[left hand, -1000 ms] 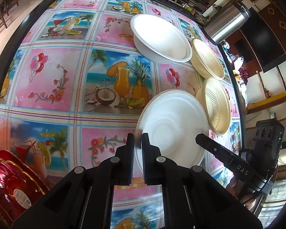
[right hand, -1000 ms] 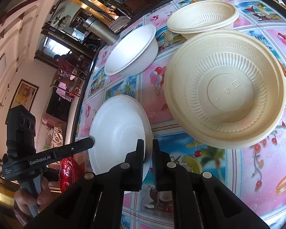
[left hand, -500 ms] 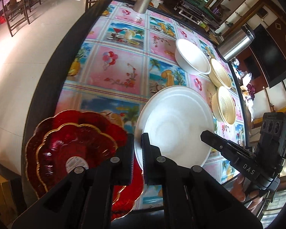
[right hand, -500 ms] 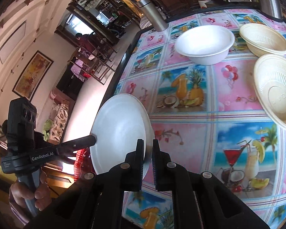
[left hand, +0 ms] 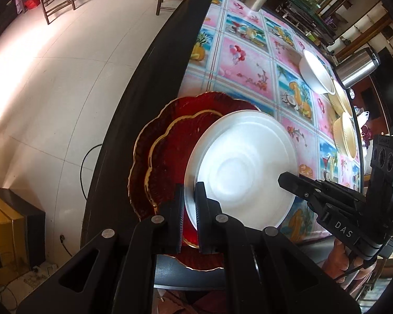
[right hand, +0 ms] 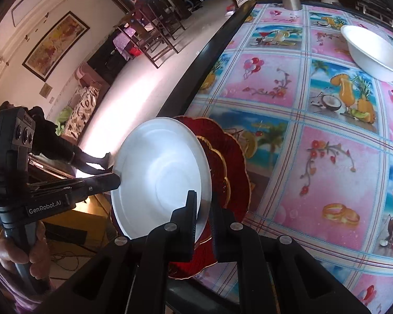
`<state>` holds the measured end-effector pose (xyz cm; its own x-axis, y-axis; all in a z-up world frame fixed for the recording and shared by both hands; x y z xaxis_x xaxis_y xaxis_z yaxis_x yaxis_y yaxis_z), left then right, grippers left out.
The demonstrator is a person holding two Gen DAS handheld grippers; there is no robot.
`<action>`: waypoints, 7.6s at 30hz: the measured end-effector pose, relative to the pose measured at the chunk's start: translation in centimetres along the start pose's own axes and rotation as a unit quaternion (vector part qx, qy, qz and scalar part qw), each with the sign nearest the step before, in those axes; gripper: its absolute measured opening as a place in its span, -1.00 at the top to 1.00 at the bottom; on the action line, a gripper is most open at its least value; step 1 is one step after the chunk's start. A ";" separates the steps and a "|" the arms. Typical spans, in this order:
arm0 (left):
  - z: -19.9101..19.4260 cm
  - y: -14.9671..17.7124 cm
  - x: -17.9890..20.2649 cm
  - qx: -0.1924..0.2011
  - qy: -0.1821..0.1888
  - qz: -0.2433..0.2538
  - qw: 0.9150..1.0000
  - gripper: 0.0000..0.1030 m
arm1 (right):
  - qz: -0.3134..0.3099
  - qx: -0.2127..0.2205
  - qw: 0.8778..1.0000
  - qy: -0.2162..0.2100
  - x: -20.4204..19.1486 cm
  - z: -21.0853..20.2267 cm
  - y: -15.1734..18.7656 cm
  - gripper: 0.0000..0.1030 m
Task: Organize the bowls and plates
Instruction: 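Carry the white plate with both grippers onto the red plate stack, then open both grippers and lift them away from the stack, then move both grippers toward the beige ribbed bowl, then close the left gripper on the beige bowl rim while the right gripper closes too, then lift the beige ribbed bowl with both grippers off the tablecloth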
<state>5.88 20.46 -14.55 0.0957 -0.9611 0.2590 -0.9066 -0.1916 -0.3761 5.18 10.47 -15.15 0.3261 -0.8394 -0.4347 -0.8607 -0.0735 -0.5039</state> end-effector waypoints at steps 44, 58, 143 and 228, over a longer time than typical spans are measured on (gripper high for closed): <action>-0.3 0.5 17.9 0.166 0.023 0.106 0.980 -0.10 | 0.048 0.089 0.993 0.067 13.7 -10.1 1.7 0.24; 1.2 -2.9 29.9 0.259 0.003 0.183 0.948 -0.20 | 0.136 0.217 0.960 0.113 26.0 -23.4 1.0 0.14; 14.8 -4.7 42.6 0.001 0.191 0.093 0.977 -0.21 | 0.327 0.236 0.913 0.061 43.3 -20.6 -2.7 0.14; 16.4 -5.2 41.5 0.031 0.163 0.105 0.981 0.83 | 0.310 0.225 0.920 0.089 43.5 -19.4 -2.5 0.69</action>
<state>21.28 -21.67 -16.50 -0.2351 -0.8682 0.4370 -0.8650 -0.0181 -0.5014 13.93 -36.28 -18.28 -0.2755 -0.7232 -0.6332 -0.5986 0.6445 -0.4757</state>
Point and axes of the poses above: each gripper's, at about its wrist camera, not at the fingertips, and z roughly the way its jaws point, x to its right, y to its underside, the point moved 10 cm from there along z, roughly the way its jaws point, and after that the axes turned 10 degrees about x, right-handed, at the moved point
